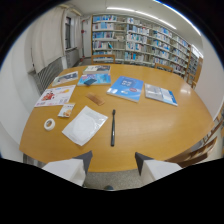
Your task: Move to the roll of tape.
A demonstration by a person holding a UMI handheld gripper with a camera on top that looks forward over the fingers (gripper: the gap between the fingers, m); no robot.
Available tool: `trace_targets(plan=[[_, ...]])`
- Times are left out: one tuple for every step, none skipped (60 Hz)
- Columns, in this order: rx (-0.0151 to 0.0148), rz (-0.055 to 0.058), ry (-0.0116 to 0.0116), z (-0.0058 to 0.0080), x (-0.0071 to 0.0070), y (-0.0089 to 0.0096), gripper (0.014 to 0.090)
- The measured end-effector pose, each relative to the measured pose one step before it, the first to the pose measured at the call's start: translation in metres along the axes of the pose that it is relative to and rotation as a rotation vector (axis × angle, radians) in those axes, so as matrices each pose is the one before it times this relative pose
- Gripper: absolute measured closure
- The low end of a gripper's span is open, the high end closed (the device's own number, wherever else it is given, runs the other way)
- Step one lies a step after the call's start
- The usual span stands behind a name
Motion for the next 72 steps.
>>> trace_targets(plan=[[0.00114, 0.0009, 0.00251, 0.00049, 0.00038, -0.00018, 0.0200], [0.00089, 0.0008, 0.00200, 0.00055, 0.00033, -0.00019, 0.0201], [0.00007, 0.0011, 0.00076, 0.00072, 0.00014, 0.00002, 0.0201], [-0.00036, 0.0008, 0.00014, 0.00077, 0.00013, 0.00002, 0.0201], [-0.00057, 0.0005, 0.00008, 0.00074, 0.00005, 0.00023, 0.0201], [-0.00041, 0.0006, -0.00010, 0.00067, 0.00014, 0.00036, 0.0201], [0.00011, 0.0010, -0.00209, -0.00039, 0.00194, 0.00041, 0.0201], [-0.00060, 0.0007, -0.00060, -0.00014, 0.00053, 0.00011, 0.0201], [-0.00050, 0.0008, -0.00031, 0.00017, 0.00010, 0.00014, 0.0201], [-0.00062, 0.0003, 0.00015, -0.00011, 0.00010, 0.00012, 0.0201], [-0.00033, -0.0001, -0.00036, 0.00007, 0.00003, -0.00002, 0.0200], [-0.00066, -0.0004, 0.00177, 0.00089, -0.00201, -0.00009, 0.0199], [-0.00053, 0.0005, 0.00044, -0.00008, 0.00018, 0.00027, 0.0202], [-0.00065, 0.0000, 0.00089, -0.00031, 0.00039, 0.00011, 0.0201], [-0.00010, -0.0001, 0.00023, -0.00023, 0.00017, 0.00010, 0.0199], [-0.00043, 0.0006, -0.00094, -0.00065, -0.00151, 0.00012, 0.0200], [0.00036, -0.0002, -0.00176, -0.00054, 0.00029, 0.00000, 0.0202], [0.00126, 0.0003, -0.00155, 0.00061, -0.00006, 0.00140, 0.0201], [-0.00042, 0.0001, 0.00048, 0.00001, 0.00038, 0.00019, 0.0201], [-0.00067, -0.0002, 0.00177, 0.00011, 0.00000, 0.00016, 0.0199], [-0.00026, -0.0007, 0.00088, -0.00002, -0.00018, 0.00006, 0.0200], [-0.00016, -0.0009, -0.00133, 0.00015, -0.00074, 0.00015, 0.0200], [-0.00071, -0.0006, -0.00250, -0.00123, -0.00019, -0.00019, 0.0199], [-0.00027, -0.0007, -0.00028, 0.00025, -0.00080, 0.00031, 0.0202], [-0.00008, -0.0005, 0.00129, 0.00245, -0.00184, 0.00023, 0.0203], [-0.00113, -0.0010, 0.00031, 0.00052, -0.00130, 0.00075, 0.0203], [-0.00138, -0.0007, -0.00134, 0.00041, -0.00170, 0.00058, 0.0200], [-0.00149, -0.0010, -0.00224, 0.00056, -0.00190, 0.00061, 0.0203], [-0.00177, -0.0011, -0.00217, 0.00041, -0.00215, 0.00096, 0.0199], [-0.00232, -0.0015, -0.00177, 0.00049, -0.00263, 0.00092, 0.0199], [-0.00336, -0.0024, -0.00228, -0.00260, -0.00036, 0.00076, 0.0198], [-0.00181, -0.0015, -0.00137, 0.00042, -0.00269, 0.00104, 0.0199], [-0.00232, -0.0015, -0.00206, -0.00089, -0.00191, 0.00061, 0.0198], [-0.00050, -0.0014, -0.00138, 0.00274, -0.00467, 0.00137, 0.0200], [-0.00203, -0.0017, -0.00213, 0.00078, -0.00263, 0.00085, 0.0201], [-0.00233, -0.0014, -0.00171, 0.00048, -0.00321, 0.00110, 0.0201], [-0.00262, -0.0014, -0.00234, 0.00034, -0.00331, 0.00103, 0.0200], [-0.00312, -0.0013, -0.00285, 0.00048, -0.00380, 0.00142, 0.0200], [-0.00353, -0.0016, -0.00313, 0.00052, -0.00417, 0.00151, 0.0200], [-0.00362, -0.0021, -0.00295, 0.00084, -0.00414, 0.00137, 0.0199], [-0.00366, -0.0022, -0.00292, 0.00028, -0.00466, 0.00135, 0.0200], [-0.00469, -0.0031, -0.00474, -0.00112, -0.00230, 0.00027, 0.0202], [-0.00137, -0.0023, -0.00276, 0.00139, -0.00854, 0.00221, 0.0203], [-0.00188, -0.0033, -0.00412, 0.00090, -0.00472, 0.00097, 0.0203], [-0.00125, -0.0029, -0.00363, 0.00058, -0.00504, 0.00077, 0.0201], [-0.00144, -0.0030, -0.00379, 0.00087, -0.00528, 0.00068, 0.0201], [-0.00181, -0.0029, -0.00419, 0.00065, -0.00560, 0.00063, 0.0202], [-0.00160, -0.0024, -0.00434, 0.00063, -0.00586, 0.00044, 0.0200], [-0.00309, -0.0033, -0.00709, -0.00129, -0.00209, -0.00103, 0.0201], [-0.00180, -0.0016, -0.00273, 0.00151, -0.01222, 0.00042, 0.0201], [0.00025, -0.0024, -0.00625, 0.00383, -0.00840, 0.00058, 0.0202], [-0.00215, -0.0029, -0.00634, 0.00153, -0.00733, 0.00029, 0.0199], [-0.00160, -0.0027, -0.00600, 0.00151, -0.00713, 0.00018, 0.0200], [-0.00109, -0.0031, -0.00642, 0.00199, -0.00737, -0.00013, 0.0199], [-0.00156, -0.0032, -0.00615, 0.00188, -0.00760, -0.00012, 0.0200], [-0.00160, -0.0031, -0.00525, 0.00200, -0.00724, -0.00012, 0.0200], [-0.00314, -0.0031, -0.00486, -0.00018, -0.00598, -0.00050, 0.0197], [-0.00083, -0.0029, -0.00396, 0.00204, -0.00711, -0.00055, 0.0198], [0.00004, -0.0022, -0.00407, 0.00172, -0.00726, -0.00080, 0.0198], [-0.00020, -0.0022, -0.00110, 0.00262, -0.00856, -0.00060, 0.0197], [-0.00058, -0.0017, -0.00260, 0.00166, -0.00681, -0.00045, 0.0198], [-0.00147, -0.0011, -0.00305, 0.00167, -0.00690, -0.00029, 0.0199], [-0.00185, -0.0007, -0.00351, 0.00173, -0.00714, -0.00066, 0.0199], [-0.00084, -0.0007, -0.00445, 0.00178, -0.00722, -0.00085, 0.0198], [0.00041, -0.0006, -0.00547, 0.00333, -0.00540, -0.00147, 0.0201], [-0.00118, 0.0007, 0.00051, 0.00184, -0.00776, -0.00172, 0.0199], [-0.00067, 0.0004, 0.00045, 0.00202, -0.00540, -0.00113, 0.0201], [-0.00117, 0.0000, -0.00052, 0.00204, -0.00589, -0.00114, 0.0205], [-0.00069, -0.0007, -0.00166, 0.00223, -0.00593, -0.00134, 0.0205], [0.00064, -0.0004, -0.00210, 0.00244, -0.00588, -0.00169, 0.0201], [0.00163, 0.0008, -0.00041, 0.00414, -0.00459, -0.00183, 0.0198], [0.00046, 0.0024, 0.00282, 0.00322, -0.00462, -0.00169, 0.0199]])
